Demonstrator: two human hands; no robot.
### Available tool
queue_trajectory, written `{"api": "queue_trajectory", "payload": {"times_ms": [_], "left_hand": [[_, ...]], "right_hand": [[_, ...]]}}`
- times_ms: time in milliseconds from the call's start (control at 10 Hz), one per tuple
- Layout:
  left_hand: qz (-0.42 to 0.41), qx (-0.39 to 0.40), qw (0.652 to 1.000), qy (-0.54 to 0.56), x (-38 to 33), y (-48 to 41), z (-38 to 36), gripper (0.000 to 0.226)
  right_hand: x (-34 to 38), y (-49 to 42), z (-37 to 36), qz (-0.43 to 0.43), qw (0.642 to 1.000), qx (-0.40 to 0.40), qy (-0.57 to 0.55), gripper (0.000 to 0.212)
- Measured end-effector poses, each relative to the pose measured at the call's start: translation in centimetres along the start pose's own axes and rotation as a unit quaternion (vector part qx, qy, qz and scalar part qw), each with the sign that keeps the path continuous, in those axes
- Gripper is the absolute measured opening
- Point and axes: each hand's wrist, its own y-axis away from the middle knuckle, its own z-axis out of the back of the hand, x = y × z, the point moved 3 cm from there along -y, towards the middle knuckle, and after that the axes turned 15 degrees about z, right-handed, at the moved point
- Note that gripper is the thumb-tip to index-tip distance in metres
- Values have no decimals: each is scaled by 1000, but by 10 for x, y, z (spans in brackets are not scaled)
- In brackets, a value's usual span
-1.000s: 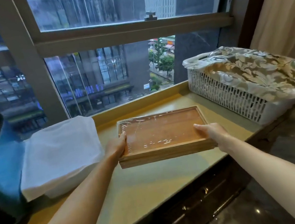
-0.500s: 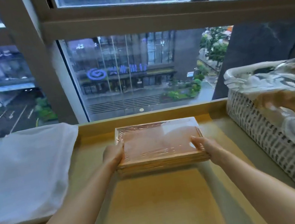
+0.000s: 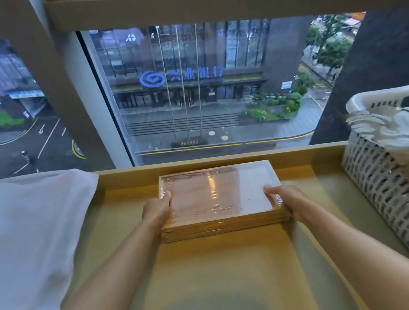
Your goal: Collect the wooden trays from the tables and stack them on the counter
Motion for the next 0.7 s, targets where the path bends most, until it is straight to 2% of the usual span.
{"api": "queue_trajectory", "payload": {"times_ms": [300, 500, 600, 700], "left_hand": [[29, 46, 997, 59, -19, -15, -6, 42], [40, 135, 985, 102, -20, -1, 0, 28], [21, 162, 978, 127, -20, 3, 8, 39], [-36, 109, 985, 129, -23, 26, 23, 33]], "right_hand": [[-3, -23, -4, -19, 999, -18, 20, 46], [2, -13, -3, -14, 1000, -4, 21, 48], [4, -7, -4, 8, 1000, -8, -7, 48], [11, 11, -4, 20, 998, -35, 47, 66]]}}
